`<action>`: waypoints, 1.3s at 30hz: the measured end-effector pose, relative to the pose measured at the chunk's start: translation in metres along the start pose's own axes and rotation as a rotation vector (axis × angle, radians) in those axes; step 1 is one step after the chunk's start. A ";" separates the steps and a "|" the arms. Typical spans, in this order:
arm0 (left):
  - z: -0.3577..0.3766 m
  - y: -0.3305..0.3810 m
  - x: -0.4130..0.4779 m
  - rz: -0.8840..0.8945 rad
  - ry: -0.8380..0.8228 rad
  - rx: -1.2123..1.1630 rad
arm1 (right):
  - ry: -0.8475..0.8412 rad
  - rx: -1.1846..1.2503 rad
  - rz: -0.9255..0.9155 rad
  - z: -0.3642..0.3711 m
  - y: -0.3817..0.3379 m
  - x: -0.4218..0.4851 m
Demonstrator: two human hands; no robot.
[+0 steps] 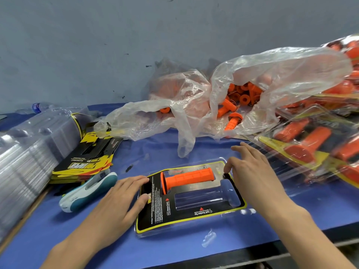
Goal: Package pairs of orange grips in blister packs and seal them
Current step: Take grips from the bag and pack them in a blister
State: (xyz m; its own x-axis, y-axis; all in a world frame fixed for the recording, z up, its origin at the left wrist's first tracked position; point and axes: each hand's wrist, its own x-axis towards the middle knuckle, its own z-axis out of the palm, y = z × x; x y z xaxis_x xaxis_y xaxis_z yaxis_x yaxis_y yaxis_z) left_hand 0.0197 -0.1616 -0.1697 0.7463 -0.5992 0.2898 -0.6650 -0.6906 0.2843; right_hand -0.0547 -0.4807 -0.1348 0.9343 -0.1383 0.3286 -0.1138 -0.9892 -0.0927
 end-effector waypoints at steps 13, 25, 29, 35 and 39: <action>-0.003 0.007 0.000 -0.031 0.034 -0.083 | 0.070 0.075 -0.036 0.005 0.000 -0.001; 0.023 0.143 0.037 0.430 0.149 0.160 | -0.027 0.135 -0.031 -0.005 -0.002 0.000; 0.043 0.149 0.045 0.435 0.000 0.234 | -0.049 0.125 -0.032 -0.006 -0.001 0.002; 0.048 0.149 0.049 0.476 -0.036 0.242 | -0.039 0.130 -0.014 -0.008 0.002 0.002; 0.046 0.150 0.045 0.489 -0.021 0.241 | -0.038 0.146 0.006 -0.006 0.003 0.003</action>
State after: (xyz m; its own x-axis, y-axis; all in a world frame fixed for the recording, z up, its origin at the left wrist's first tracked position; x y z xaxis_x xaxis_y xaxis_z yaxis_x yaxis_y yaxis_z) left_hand -0.0446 -0.3111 -0.1562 0.3539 -0.8799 0.3170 -0.9107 -0.4015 -0.0976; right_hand -0.0545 -0.4841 -0.1281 0.9463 -0.1394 0.2918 -0.0718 -0.9703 -0.2309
